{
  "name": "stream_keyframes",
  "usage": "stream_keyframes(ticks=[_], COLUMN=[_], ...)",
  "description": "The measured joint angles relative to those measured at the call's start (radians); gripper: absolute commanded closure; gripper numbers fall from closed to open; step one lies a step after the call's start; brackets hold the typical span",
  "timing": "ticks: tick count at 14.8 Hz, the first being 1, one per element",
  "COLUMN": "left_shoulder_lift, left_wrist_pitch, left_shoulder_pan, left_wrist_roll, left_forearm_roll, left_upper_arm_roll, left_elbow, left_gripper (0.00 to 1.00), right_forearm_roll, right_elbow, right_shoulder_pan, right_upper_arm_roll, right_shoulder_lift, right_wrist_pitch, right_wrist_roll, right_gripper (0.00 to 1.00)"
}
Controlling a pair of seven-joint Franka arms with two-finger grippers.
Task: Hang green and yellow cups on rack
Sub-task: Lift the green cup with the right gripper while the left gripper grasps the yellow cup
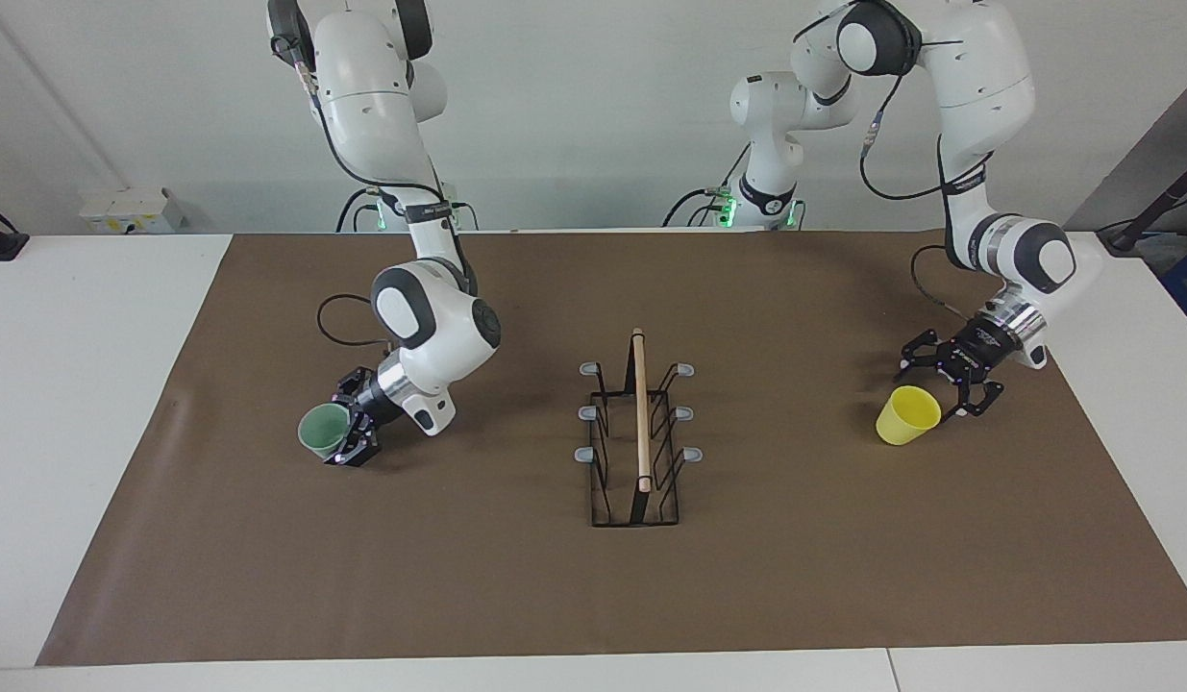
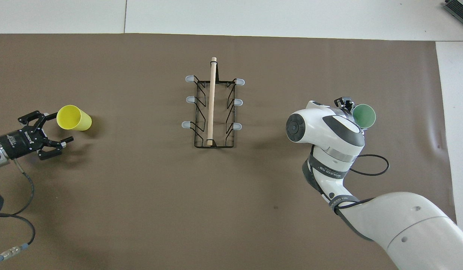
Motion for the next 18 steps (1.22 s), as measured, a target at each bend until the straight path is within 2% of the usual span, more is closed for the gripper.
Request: stream_keyframes(ticks=[5,7,10,14,17,18], left_shoulder_lift=[0.002,0.002,0.002,0.002,0.002,0.002], left_wrist_pitch=[0.06,0.079,0.114,0.169,0.185,0.186], left_shoulder_pan=[-0.03,-0.048,-0.076,-0.093,-0.098,-0.098], left_wrist_roll=[0.021,0.046,0.077,0.082,0.083,0.083], left_forearm_roll=[-0.115,-0.152,-0.221,-0.287,-0.31,-0.314], left_upper_arm_roll=[-0.005,-0.006,-0.008,-0.037,-0.054,-0.054], left_elbow=[-0.049,-0.072,-0.097,-0.107,-0.11,-0.11], left_gripper=[0.0,0.0,0.0,0.0,0.0,0.04], right_forearm_roll=[0.003,0.051,0.193,0.467,0.63,0.691], right_elbow=[0.019,0.037,0.057,0.087,0.09,0.091], right_shoulder_pan=[0.0,-0.007,-0.066,-0.13,-0.153,-0.158], right_upper_arm_roll=[0.0,-0.001,-0.001,0.0,0.0,0.0], right_shoulder_lift=[-0.001,-0.011,-0.076,-0.165,-0.196,-0.199], right_wrist_pitch=[-0.016,-0.022,-0.021,-0.018,0.007,0.028], right_wrist_roll=[0.078,0.101,0.087,0.015,0.01,0.01], right_gripper=[1.0,1.0,1.0,1.0,1.0,1.0])
